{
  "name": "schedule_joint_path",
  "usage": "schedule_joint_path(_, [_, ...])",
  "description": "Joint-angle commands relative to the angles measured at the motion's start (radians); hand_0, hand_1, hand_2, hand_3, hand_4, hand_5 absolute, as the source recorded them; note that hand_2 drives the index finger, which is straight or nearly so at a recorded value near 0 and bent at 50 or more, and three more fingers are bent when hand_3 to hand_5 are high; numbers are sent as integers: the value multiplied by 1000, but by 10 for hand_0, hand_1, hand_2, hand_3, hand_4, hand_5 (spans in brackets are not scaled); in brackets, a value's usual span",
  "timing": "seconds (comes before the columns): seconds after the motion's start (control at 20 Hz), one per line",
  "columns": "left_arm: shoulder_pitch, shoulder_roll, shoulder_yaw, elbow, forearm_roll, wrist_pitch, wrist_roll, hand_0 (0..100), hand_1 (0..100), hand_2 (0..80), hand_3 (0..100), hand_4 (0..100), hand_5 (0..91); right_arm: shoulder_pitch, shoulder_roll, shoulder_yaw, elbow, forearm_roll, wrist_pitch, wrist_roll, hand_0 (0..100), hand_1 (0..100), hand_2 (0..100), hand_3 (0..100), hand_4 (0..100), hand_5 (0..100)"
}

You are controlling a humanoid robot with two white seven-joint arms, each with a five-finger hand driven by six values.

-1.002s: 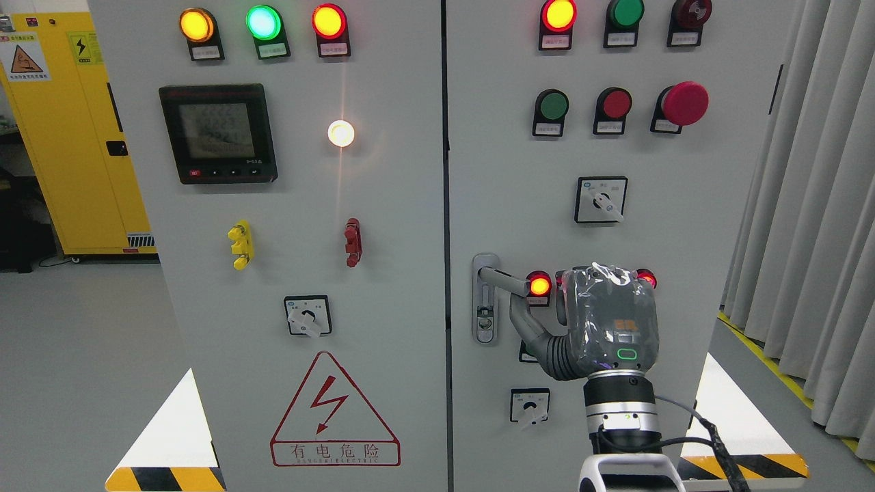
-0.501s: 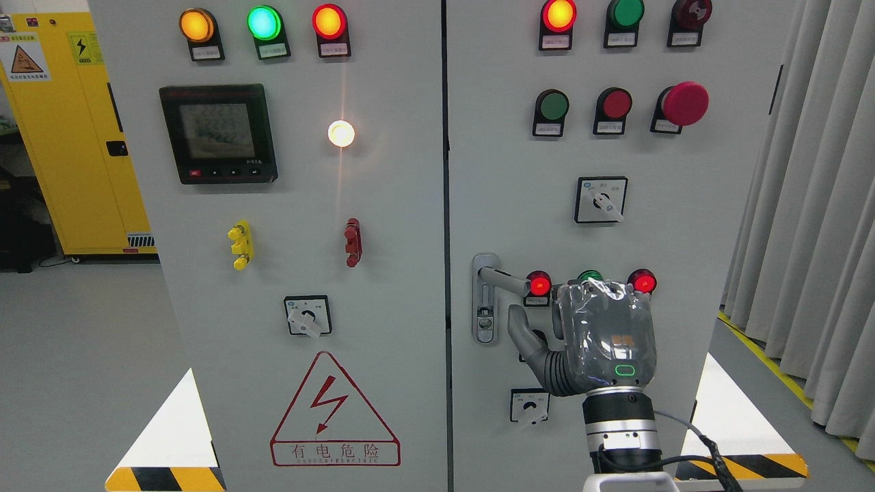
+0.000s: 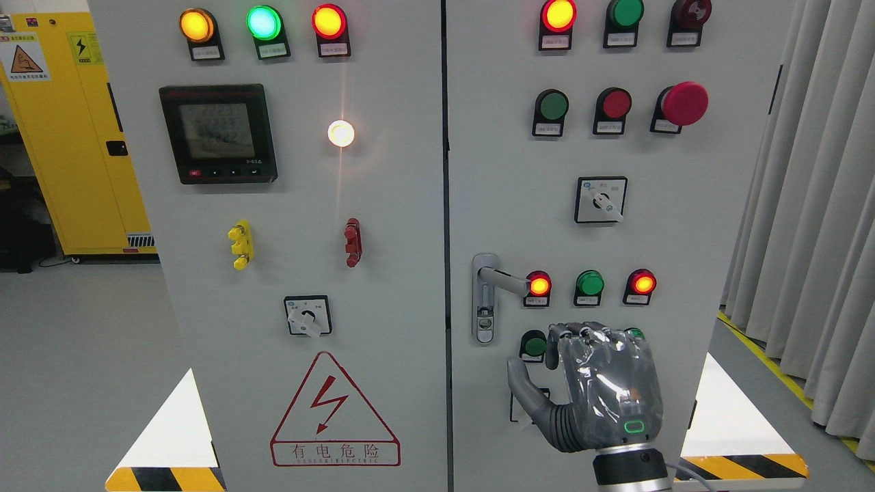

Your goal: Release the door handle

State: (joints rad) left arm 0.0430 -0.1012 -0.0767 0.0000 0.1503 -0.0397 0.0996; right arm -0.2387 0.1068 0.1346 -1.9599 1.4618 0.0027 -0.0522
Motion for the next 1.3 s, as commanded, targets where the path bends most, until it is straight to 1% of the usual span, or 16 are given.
schedule_joint_path(0.0, [0,0,0,-15,0,0,0,120,556,0,0,0,0,61,-1,-145,-76,-99,-75,-32,393,368,119,163,185,173])
schedule_joint_path(0.05, [0,0,0,-15,0,0,0,120,556,0,0,0,0,58,-1,-165,-73,-115,-108,-41,398,361,11,37,51,39])
schedule_joint_path(0.1, [0,0,0,-15,0,0,0,120,556,0,0,0,0,56,1,-177,-71,-121,-140,-52,405,357,2,20,31,9])
schedule_joint_path(0.15, [0,0,0,-15,0,0,0,120,556,0,0,0,0,55,2,-190,-67,-126,-164,-61,415,351,0,0,0,0])
schedule_joint_path(0.2, [0,0,0,-15,0,0,0,120,556,0,0,0,0,55,2,-196,-63,-135,-174,-70,423,347,0,0,0,0])
schedule_joint_path(0.4, [0,0,0,-15,0,0,0,120,556,0,0,0,0,52,2,-198,-47,-162,-181,-98,460,337,0,0,0,0])
schedule_joint_path(0.5, [0,0,0,-15,0,0,0,120,556,0,0,0,0,52,1,-199,-47,-204,-181,-98,477,331,0,0,0,0])
schedule_joint_path(0.6, [0,0,0,-15,0,0,0,120,556,0,0,0,0,50,2,-199,-48,-212,-181,-95,509,327,0,0,0,0])
schedule_joint_path(0.7, [0,0,0,-15,0,0,0,120,556,0,0,0,0,47,2,-199,-48,-212,-179,-86,517,326,0,0,0,0])
schedule_joint_path(1.25, [0,0,0,-15,0,0,0,120,556,0,0,0,0,45,2,-199,-53,-213,-188,-83,557,312,0,0,0,0])
